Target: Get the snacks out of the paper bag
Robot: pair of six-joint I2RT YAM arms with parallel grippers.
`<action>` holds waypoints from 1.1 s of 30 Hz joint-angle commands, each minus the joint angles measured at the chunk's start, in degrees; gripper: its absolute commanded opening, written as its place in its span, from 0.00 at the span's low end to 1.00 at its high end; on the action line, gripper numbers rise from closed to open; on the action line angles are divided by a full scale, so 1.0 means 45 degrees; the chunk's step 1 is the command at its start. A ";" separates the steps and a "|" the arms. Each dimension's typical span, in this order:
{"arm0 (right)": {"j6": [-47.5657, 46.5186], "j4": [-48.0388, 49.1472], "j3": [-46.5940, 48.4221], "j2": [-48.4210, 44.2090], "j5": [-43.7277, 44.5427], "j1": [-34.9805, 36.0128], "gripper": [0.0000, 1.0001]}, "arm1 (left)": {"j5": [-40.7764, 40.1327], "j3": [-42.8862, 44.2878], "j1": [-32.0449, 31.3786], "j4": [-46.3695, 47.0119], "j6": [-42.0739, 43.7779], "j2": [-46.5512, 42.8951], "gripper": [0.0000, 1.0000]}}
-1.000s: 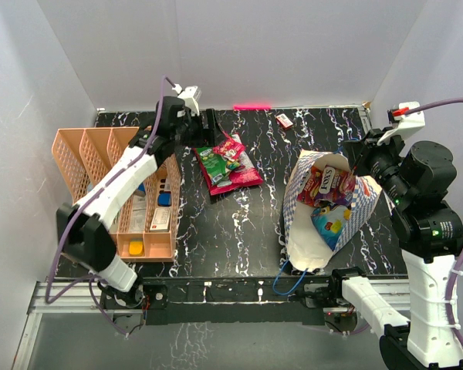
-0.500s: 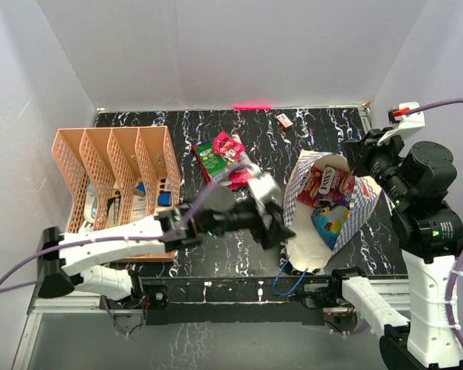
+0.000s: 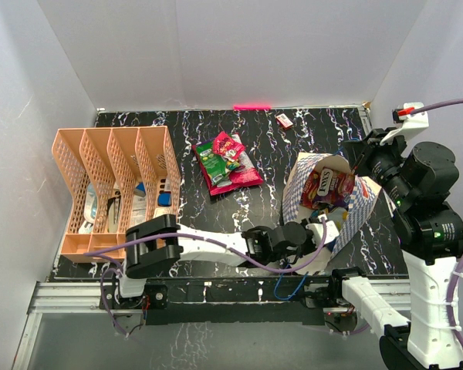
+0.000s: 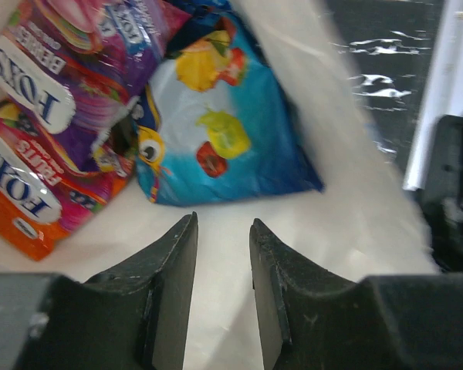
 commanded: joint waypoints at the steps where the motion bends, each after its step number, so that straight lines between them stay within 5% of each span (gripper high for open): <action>1: 0.0184 0.1554 0.1005 -0.0397 0.0026 0.0000 0.08 | -0.1278 0.0799 0.0634 0.2210 0.1067 0.0510 0.31; 11: 0.0167 0.1550 0.1008 -0.0257 -0.0133 -0.0008 0.08 | -0.0731 0.3188 0.1886 0.3093 0.2448 0.3460 0.38; 21: -0.0051 0.1310 0.1376 -0.0062 -0.0211 -0.0001 0.08 | -0.0624 0.5173 0.2775 0.2612 0.2550 0.5085 0.71; 25: -0.0116 0.1273 0.1377 -0.0036 -0.0267 -0.0003 0.08 | 0.0477 0.5483 0.2881 0.2862 0.2905 0.5529 0.77; 29: -0.0161 0.1198 0.1386 -0.0016 -0.0273 -0.0006 0.08 | 0.1046 0.5620 0.2899 0.3602 0.3677 0.5847 0.72; 33: -0.0277 0.1050 0.1438 -0.0062 -0.0144 -0.0001 0.08 | 0.0670 0.6015 0.2959 0.3277 0.4022 0.5843 0.37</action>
